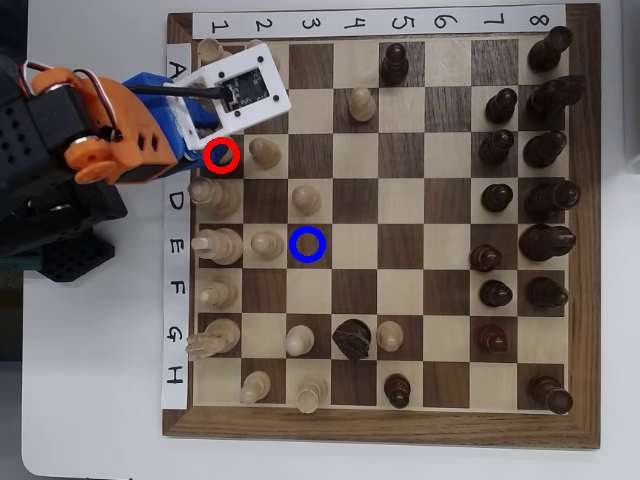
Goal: Move the piece to destination
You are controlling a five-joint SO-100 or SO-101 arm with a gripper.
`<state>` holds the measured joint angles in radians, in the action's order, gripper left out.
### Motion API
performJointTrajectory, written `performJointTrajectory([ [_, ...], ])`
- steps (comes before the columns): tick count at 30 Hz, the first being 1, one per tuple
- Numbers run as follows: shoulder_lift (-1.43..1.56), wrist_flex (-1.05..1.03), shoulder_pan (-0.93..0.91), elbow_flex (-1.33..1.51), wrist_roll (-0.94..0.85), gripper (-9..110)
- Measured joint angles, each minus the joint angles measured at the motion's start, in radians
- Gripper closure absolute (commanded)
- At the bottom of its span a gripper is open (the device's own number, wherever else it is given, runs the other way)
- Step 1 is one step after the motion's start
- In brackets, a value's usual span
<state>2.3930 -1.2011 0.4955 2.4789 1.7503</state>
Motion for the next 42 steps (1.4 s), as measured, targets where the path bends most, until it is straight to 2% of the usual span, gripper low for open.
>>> performJointTrajectory([
  [26,0.032,-0.081,-0.037,-0.005,0.0,101],
  [42,0.04,-0.216,-0.052,-0.155,0.0,101],
])
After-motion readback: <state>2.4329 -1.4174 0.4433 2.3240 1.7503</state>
